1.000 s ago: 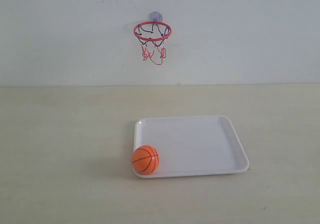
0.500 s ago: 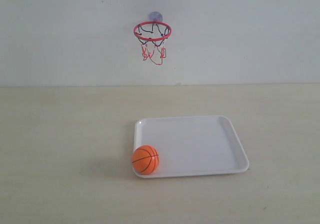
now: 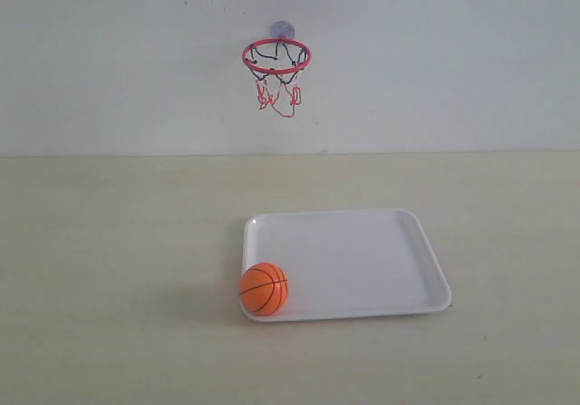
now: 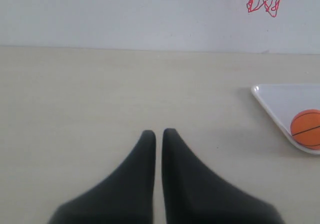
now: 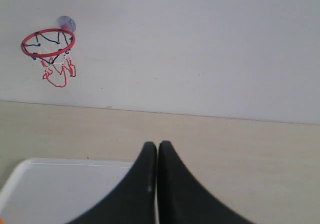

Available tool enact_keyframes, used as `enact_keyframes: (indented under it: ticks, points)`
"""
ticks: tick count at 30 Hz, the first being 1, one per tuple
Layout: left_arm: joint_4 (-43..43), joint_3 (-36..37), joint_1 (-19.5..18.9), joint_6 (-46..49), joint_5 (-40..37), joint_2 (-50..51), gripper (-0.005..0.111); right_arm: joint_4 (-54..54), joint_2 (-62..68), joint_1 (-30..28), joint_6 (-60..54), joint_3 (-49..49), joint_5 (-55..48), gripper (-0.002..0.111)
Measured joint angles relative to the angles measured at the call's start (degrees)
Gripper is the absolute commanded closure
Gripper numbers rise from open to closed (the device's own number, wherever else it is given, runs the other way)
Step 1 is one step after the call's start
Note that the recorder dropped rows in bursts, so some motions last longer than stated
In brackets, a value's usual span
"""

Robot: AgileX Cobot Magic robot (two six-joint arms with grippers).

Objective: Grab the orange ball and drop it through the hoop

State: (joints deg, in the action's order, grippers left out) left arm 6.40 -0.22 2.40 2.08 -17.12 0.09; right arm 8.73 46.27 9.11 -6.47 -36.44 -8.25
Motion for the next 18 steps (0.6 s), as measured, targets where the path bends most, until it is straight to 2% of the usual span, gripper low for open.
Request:
enact_keyframes:
  ticks: [9, 14, 18]
  points:
    - [0.00, 0.00, 0.00, 0.00, 0.00, 0.00, 0.103, 1.07, 3.11, 0.00, 5.13, 0.00, 2.47, 0.109]
    - [0.00, 0.00, 0.00, 0.00, 0.00, 0.00, 0.103, 1.57, 6.95, 0.00, 5.67, 0.00, -1.93, 0.109]
    - [0.00, 0.00, 0.00, 0.00, 0.00, 0.00, 0.103, 6.23, 12.80, 0.00, 5.77, 0.00, -4.35, 0.109]
